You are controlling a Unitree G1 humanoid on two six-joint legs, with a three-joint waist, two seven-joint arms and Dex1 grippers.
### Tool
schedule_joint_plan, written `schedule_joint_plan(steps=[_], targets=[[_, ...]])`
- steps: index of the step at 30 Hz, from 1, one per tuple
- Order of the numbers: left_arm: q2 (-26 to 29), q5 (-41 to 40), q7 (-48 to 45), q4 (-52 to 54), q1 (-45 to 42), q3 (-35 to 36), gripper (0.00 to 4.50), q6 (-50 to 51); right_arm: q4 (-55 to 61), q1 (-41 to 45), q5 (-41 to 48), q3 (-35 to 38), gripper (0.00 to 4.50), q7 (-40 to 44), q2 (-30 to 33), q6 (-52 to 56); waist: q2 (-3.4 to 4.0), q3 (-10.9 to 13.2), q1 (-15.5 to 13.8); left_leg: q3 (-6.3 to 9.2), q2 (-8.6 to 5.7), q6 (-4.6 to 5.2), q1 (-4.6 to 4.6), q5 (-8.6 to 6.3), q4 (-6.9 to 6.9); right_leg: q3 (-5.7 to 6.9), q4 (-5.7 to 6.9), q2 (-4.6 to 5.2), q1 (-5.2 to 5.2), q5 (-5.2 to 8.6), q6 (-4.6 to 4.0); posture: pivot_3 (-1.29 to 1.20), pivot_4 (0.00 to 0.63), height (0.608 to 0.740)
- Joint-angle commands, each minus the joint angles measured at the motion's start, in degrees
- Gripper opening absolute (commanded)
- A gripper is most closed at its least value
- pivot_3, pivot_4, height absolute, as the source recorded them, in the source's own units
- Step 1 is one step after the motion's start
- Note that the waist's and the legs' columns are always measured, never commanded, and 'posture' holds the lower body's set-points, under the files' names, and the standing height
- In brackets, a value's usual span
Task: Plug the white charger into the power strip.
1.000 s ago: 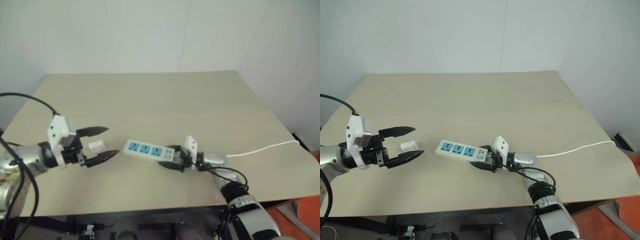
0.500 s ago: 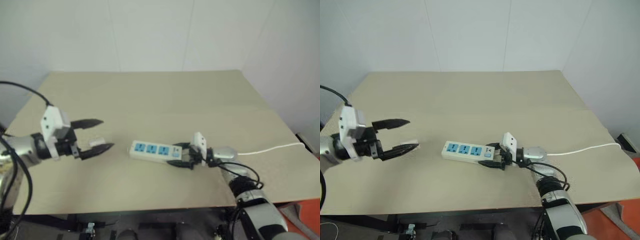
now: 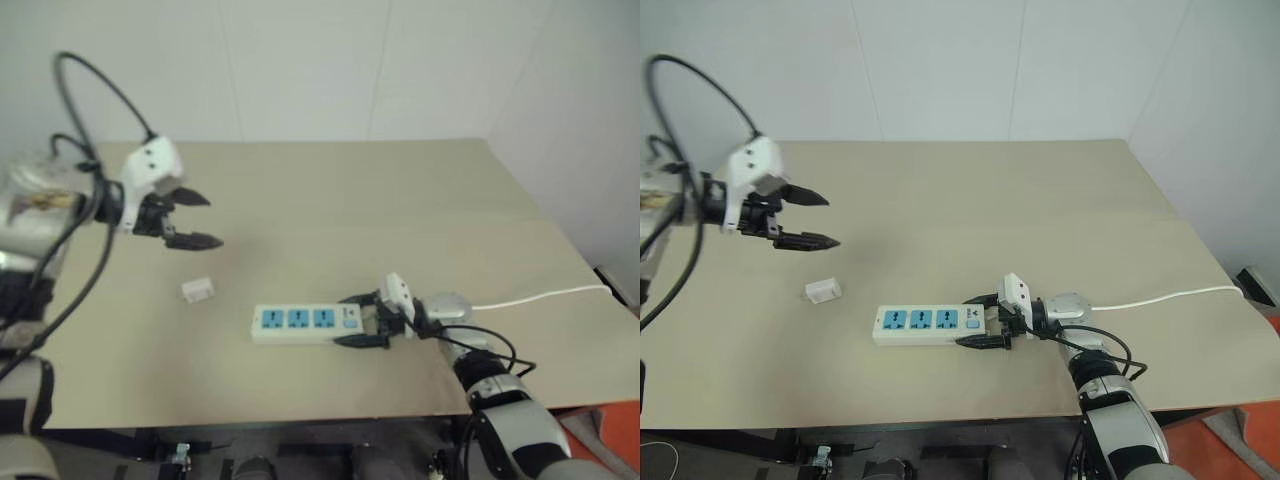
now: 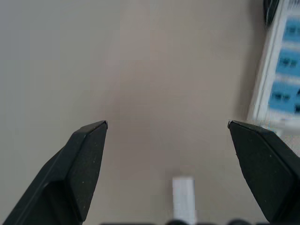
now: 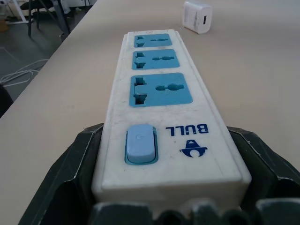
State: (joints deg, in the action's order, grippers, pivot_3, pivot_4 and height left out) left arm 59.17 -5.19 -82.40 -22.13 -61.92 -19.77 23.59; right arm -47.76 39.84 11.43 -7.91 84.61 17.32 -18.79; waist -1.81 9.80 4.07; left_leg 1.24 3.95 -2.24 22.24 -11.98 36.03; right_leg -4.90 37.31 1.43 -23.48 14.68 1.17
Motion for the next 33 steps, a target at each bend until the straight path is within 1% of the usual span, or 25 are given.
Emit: schedule_joint_plan(steps=[1, 3, 5, 8, 11, 13, 16, 19, 20, 22, 23, 26, 33], targets=[[-1.1, 10.2, -7.8, -7.7, -7.0, -8.6, 4.50, -6.1, 0.7, 0.9, 0.3, 0.2, 3.42, 1.4, -0.3, -1.3, 0.00, 0.0, 0.0, -0.01, 0.00, 0.00, 0.03, 0.00, 0.02, 0.00, 0.03, 0.00, -0.03, 0.00, 0.01, 0.00, 0.150, 0.740], [-2.2, 13.1, -9.9, -11.7, -9.7, -12.9, 4.50, -9.4, 0.5, 0.9, 0.3, 0.2, 3.42, 1.7, -0.1, -1.2, 0.00, 0.0, 0.0, -0.01, -0.01, 0.00, 0.04, 0.00, 0.05, -0.01, 0.06, 0.01, -0.03, 0.07, 0.11, 0.00, 0.150, 0.740], [-3.4, 13.9, -10.1, -15.2, -11.9, -16.3, 4.50, -11.5, 0.3, 1.0, 0.2, 0.1, 3.42, 1.9, 0.0, -1.3, 0.00, 0.0, 0.0, -0.02, -0.01, 0.00, 0.03, 0.00, 0.07, -0.03, 0.13, 0.00, -0.05, 0.16, 0.28, 0.00, 0.150, 0.740], [-6.6, 15.0, -10.1, -21.3, -15.6, -23.6, 4.50, -14.6, 0.2, 1.1, -0.1, -0.1, 3.42, 2.0, 0.0, -1.4, -0.01, 0.0, -0.1, -0.01, -0.01, 0.00, 0.08, 0.00, 0.10, -0.06, 0.24, 0.01, -0.14, 0.20, 0.34, 0.00, 0.150, 0.740], [-9.6, 15.0, -10.1, -26.2, -17.9, -26.6, 4.50, -15.3, 0.2, 1.0, -0.2, -0.2, 3.42, 1.9, -0.2, -1.4, -0.01, 0.0, -0.1, -0.02, -0.02, 0.01, 0.11, 0.00, 0.16, -0.08, 0.27, 0.01, -0.15, 0.23, 0.39, 0.00, 0.150, 0.740], [-12.0, 15.7, -10.1, -29.1, -19.3, -29.0, 4.50, -13.8, 0.5, 0.8, -0.3, -0.4, 3.42, 1.7, -0.2, -1.4, -0.01, 0.0, 0.0, -0.02, -0.02, 0.02, 0.15, -0.01, 0.18, -0.10, 0.27, 0.01, -0.18, 0.23, 0.39, 0.00, 0.150, 0.740], [-15.3, 18.1, -10.1, -33.5, -20.7, -29.5, 4.50, -12.8, 1.0, 0.3, -0.4, -0.4, 3.42, 1.4, -0.1, -1.3, -0.01, 0.0, 0.0, -0.03, -0.03, 0.03, 0.20, -0.01, 0.18, -0.12, 0.33, 0.00, -0.28, 0.23, 0.39, 0.00, 0.150, 0.740], [-18.5, 22.6, -10.1, -38.4, -22.1, -30.9, 4.50, -11.0, 1.3, -0.1, -0.5, -0.4, 3.42, 1.1, 0.1, -1.1, -0.01, 0.0, 0.0, -0.03, -0.06, 0.03, 0.34, -0.01, 0.20, -0.15, 0.40, 0.01, -0.45, 0.22, 0.37, 0.00, 0.150, 0.740], [-19.2, 23.4, -10.1, -39.5, -22.1, -30.2, 4.50, -10.2, 1.5, -0.3, -0.5, -0.3, 3.42, 1.0, 0.3, -1.0, -0.01, 0.0, 0.0, -0.03, -0.06, 0.03, 0.35, -0.01, 0.20, -0.15, 0.41, 0.01, -0.48, 0.22, 0.37, 0.00, 0.150, 0.740], [-20.1, 24.4, -10.1, -41.0, -21.9, -28.7, 4.50, -10.4, 1.8, -0.6, -0.4, -0.3, 3.42, 0.9, 0.4, -0.9, -0.01, 0.0, 0.1, -0.03, -0.08, 0.03, 0.39, -0.01, 0.21, -0.16, 0.43, 0.01, -0.51, 0.21, 0.35, 0.00, 0.150, 0.740], [-21.1, 25.9, -10.1, -42.4, -22.4, -30.0, 4.50, -9.5, 2.0, -0.8, -0.4, -0.3, 3.42, 0.9, 0.5, -0.8, -0.01, 0.0, 0.1, -0.03, -0.08, 0.03, 0.40, -0.01, 0.21, -0.17, 0.43, 0.01, -0.52, 0.21, 0.35, 0.00, 0.150, 0.740], [-22.1, 27.2, -10.1, -43.8, -21.9, -28.3, 4.50, -9.2, 2.6, -1.2, -0.4, -0.4, 3.42, 0.7, 0.7, -0.5, -0.01, 0.0, 0.0, -0.02, -0.10, 0.03, 0.48, -0.01, 0.25, -0.17, 0.47, 0.01, -0.57, 0.14, 0.23, 0.00, 0.150, 0.740], [-25.1, 32.2, -6.0, -47.8, -20.5, -26.0, 4.50, -6.5, 4.0, -2.0, -0.2, -0.5, 3.42, 0.3, 0.8, 0.4, -0.01, 0.0, 0.0, 0.02, -0.11, 0.03, 0.51, -0.01, 0.28, -0.17, 0.50, 0.02, -0.57, 0.14, 0.24, 0.00, 0.150, 0.740]])
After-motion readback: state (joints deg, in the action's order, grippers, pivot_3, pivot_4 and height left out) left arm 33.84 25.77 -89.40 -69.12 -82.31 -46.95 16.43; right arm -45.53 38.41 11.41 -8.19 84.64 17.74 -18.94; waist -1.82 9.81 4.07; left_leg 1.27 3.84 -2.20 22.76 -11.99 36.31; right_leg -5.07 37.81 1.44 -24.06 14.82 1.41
